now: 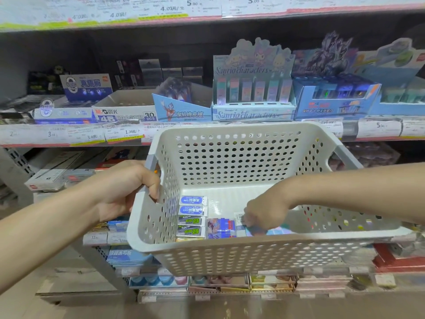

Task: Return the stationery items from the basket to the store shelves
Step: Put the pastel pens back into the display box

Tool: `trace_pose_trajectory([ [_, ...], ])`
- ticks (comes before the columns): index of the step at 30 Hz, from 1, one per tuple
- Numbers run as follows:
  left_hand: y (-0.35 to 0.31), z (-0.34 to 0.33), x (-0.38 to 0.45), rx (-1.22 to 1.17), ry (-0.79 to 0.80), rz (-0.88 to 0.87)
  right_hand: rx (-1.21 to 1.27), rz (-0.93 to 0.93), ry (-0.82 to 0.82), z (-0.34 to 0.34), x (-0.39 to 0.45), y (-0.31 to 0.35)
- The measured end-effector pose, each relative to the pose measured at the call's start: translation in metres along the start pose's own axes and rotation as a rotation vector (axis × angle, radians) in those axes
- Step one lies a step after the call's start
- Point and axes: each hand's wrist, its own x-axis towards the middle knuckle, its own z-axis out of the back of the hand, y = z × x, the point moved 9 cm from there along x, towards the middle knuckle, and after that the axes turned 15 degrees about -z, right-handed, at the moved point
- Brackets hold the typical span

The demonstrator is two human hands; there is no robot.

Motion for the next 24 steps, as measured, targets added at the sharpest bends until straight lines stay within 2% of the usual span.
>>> trace_pose_trajectory([
  [5, 0.002, 0.0, 0.002, -0.008, 0.011, 0.007, 0.283, 0.035, -0.144, 0.023, 0.003, -0.006],
  [11, 0.006, 0.009, 0.005, 0.023, -0.012, 0.022, 0.627, 0.112, -0.101, 0.041, -0.011, -0.009],
  [15, 0.01, 0.01, 0.007, -0.013, 0.006, 0.037, 0.877, 0.165, -0.2, 0.083, -0.043, -0.032],
  [17, 0.011, 0.011, 0.006, -0.02, 0.005, 0.045, 1.012, 0.227, -0.321, 0.11, -0.065, -0.052],
  [19, 0.012, 0.012, 0.006, 0.0, 0.006, 0.052, 1.105, 0.266, -0.521, 0.136, -0.088, -0.078],
  [24, 0.009, 0.008, 0.006, -0.001, 0.025, 0.049, 1.126, 0.153, -1.225, 0.185, -0.125, -0.139],
])
